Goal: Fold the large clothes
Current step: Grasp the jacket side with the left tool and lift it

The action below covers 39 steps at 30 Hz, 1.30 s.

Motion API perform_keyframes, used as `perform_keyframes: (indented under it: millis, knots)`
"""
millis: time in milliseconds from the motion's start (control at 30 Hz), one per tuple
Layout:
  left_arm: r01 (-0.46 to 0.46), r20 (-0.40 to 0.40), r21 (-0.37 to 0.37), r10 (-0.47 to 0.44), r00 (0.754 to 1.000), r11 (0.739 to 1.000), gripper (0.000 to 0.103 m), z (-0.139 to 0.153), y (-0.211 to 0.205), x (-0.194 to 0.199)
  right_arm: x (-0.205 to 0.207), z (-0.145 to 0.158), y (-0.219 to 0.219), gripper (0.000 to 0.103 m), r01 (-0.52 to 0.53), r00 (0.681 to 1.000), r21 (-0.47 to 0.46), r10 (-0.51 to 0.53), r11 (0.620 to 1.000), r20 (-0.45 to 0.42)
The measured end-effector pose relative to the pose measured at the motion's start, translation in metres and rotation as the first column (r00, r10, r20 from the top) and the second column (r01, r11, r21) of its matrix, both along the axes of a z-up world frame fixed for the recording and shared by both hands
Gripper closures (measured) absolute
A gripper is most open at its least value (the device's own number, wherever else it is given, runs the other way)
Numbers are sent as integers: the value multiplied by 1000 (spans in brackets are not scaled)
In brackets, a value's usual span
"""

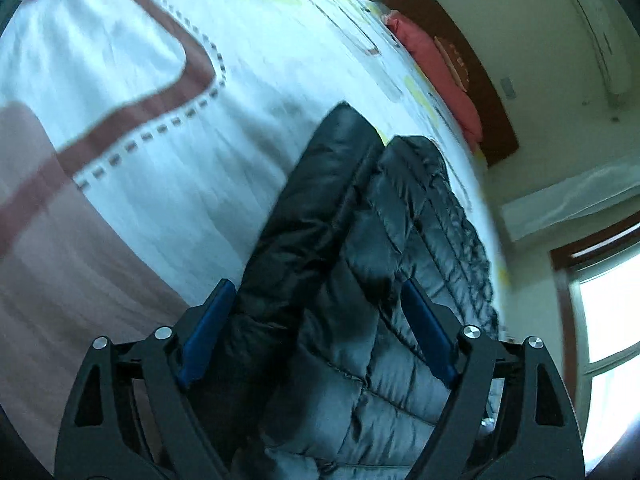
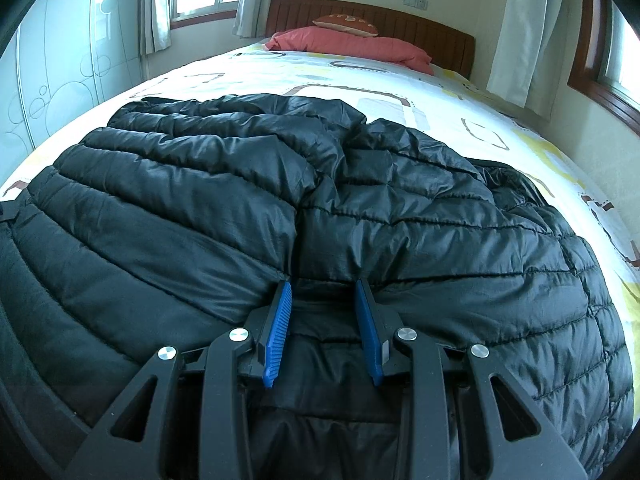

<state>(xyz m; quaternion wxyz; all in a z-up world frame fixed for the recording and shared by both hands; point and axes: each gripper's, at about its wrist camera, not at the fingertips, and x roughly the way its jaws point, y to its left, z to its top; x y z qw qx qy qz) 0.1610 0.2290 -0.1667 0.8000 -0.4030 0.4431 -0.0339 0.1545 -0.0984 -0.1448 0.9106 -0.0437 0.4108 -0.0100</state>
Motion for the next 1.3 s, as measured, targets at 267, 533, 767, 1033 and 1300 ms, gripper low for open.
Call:
perform_keyframes:
  millis: [267,533,767,1033,1300]
  knots:
    - [59,-5,-53,-59,998,997,17,-14,-8,25,0,0,0,69,0,1000,-2,0,1000,1]
    - [152,32,-40,-151,988,988,24,-3,-31,38,0,0,0,69,1,1000,1,-1,1000,1]
    - [136,52,38,-138,989,990,47,-7,-36,36,0,0,1,69,1,1000,-2,-1,1000,2]
    - [135,121,151,-154,981,979,73,34,-52,23,1,3,1,69,0,1000,-9,0,1000,2]
    - [150,203,229,-198,959,962,78,96,-85,5,-13,36,-49,66,48,999,27,-49,998,21]
